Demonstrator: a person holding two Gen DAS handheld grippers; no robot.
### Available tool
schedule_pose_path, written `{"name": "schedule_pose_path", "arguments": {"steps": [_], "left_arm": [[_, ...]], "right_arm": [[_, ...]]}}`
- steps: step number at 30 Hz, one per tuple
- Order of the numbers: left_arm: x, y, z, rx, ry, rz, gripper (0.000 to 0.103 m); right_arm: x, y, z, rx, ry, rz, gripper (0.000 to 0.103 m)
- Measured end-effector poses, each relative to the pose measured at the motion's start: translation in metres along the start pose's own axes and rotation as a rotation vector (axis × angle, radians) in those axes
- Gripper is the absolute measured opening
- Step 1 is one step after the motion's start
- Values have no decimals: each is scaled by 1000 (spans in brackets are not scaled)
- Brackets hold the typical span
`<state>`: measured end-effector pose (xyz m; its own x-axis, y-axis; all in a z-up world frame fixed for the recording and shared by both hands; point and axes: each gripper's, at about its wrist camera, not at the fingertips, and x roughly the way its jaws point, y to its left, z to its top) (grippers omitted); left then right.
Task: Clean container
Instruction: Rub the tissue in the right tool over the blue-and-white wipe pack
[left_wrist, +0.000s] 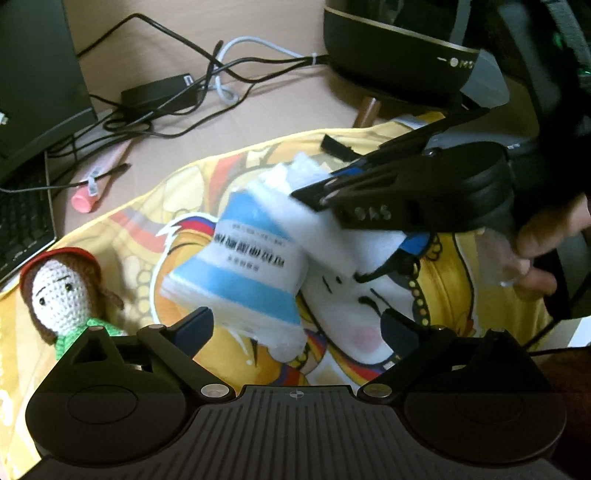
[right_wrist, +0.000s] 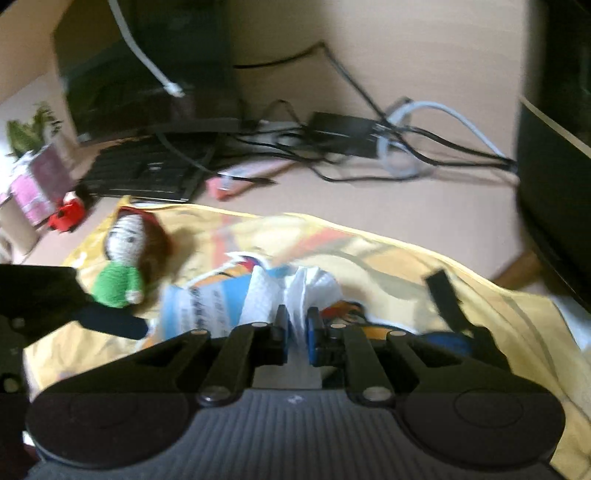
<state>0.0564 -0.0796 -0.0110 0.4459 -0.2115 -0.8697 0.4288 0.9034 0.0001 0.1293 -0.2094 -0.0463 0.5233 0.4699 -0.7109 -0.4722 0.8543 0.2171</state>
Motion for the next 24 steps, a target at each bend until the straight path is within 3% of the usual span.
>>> {"name": "schedule_pose_path", "arguments": {"steps": [4, 8, 12, 16, 19, 22, 24], "left_arm": [[0, 3, -2, -15, 14, -7, 100], [-5, 15, -10, -106, 53, -93, 100], [-11, 27, -19, -196, 92, -179, 100], [-10, 50, -25, -381, 70, -268, 101], [2, 61, -28, -538, 97, -325, 101], [10, 60, -27, -561, 128, -281, 101], [8, 60, -25, -547, 118, -253, 101]], "right_arm": [[-2, -11, -10, 60, 17, 5, 13], [-9, -14, -12, 106, 29, 59, 13], [-22, -6, 2, 67, -19, 79, 13], [-16, 5, 31, 51, -46, 137, 13], [7, 23, 50, 27, -13, 194, 13], [37, 44, 59, -29, 63, 260, 12], [49, 55, 58, -90, 89, 227, 12]]}}
